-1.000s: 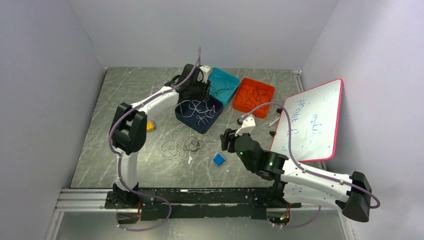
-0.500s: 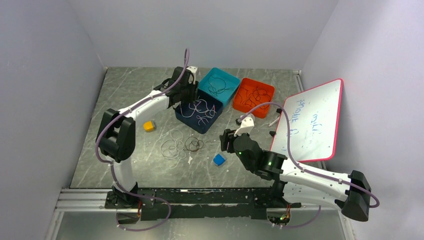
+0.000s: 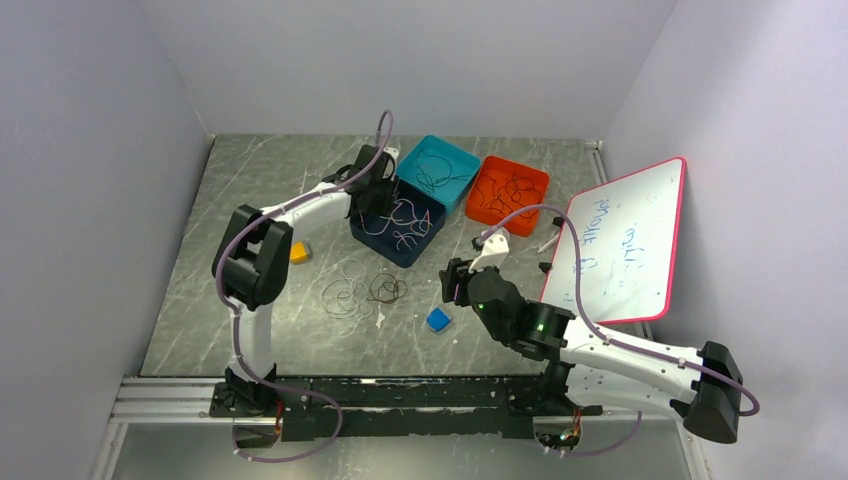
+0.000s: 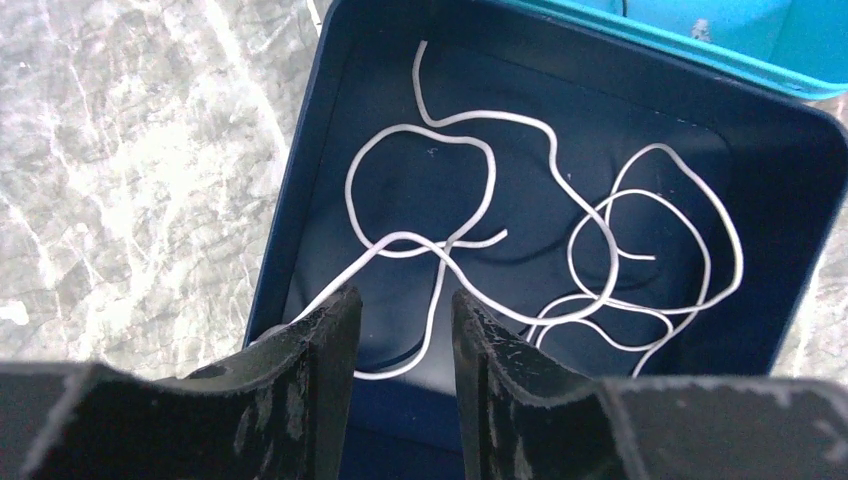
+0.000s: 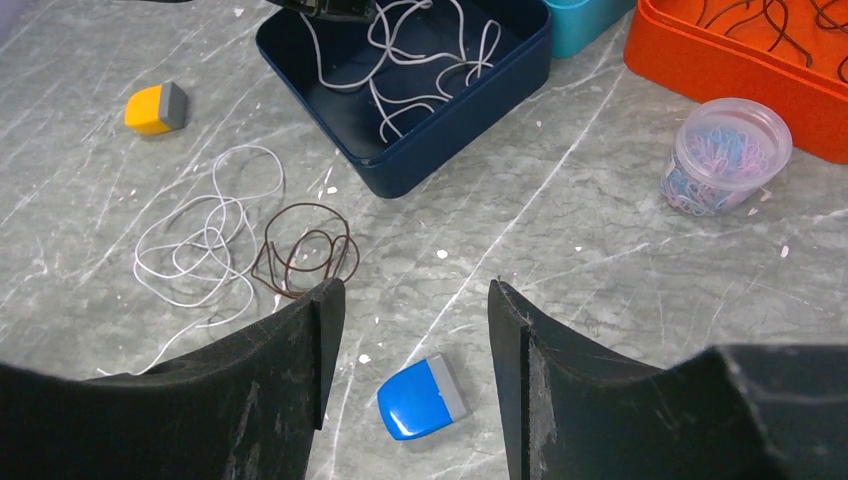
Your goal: Untangle the cables
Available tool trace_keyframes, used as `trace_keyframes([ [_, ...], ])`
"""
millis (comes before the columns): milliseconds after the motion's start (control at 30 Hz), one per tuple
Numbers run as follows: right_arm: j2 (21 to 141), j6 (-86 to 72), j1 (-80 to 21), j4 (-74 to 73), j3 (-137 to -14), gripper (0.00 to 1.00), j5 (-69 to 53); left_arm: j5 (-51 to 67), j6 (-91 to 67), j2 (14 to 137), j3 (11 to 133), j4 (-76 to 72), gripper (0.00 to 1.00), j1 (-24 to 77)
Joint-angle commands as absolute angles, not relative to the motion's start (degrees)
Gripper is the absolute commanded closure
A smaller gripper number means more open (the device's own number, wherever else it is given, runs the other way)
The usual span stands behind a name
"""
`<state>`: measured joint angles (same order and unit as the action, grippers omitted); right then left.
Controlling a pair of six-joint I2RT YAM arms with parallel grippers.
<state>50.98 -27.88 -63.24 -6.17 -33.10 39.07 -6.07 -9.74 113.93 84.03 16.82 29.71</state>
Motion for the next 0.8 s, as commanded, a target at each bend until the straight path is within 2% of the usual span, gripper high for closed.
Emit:
trace_keyframes([
  [0, 50.4, -28.2, -63.4, -6.7, -33.0, 0.41, 40.1, -6.1, -8.9, 115.7, 86.6, 14.9, 0.57, 29.5],
  [267, 51.1, -27.8, -63.4, -6.6, -33.4, 0.41, 39.9, -4.5, -7.7, 117.9, 87.0, 13.5, 0.60, 29.5],
  [767, 50.9, -28.2, -63.4, -7.9, -33.6, 0.41, 40.5, 3.7, -4.1, 125.8, 96.4, 13.9, 0.81, 30.3],
])
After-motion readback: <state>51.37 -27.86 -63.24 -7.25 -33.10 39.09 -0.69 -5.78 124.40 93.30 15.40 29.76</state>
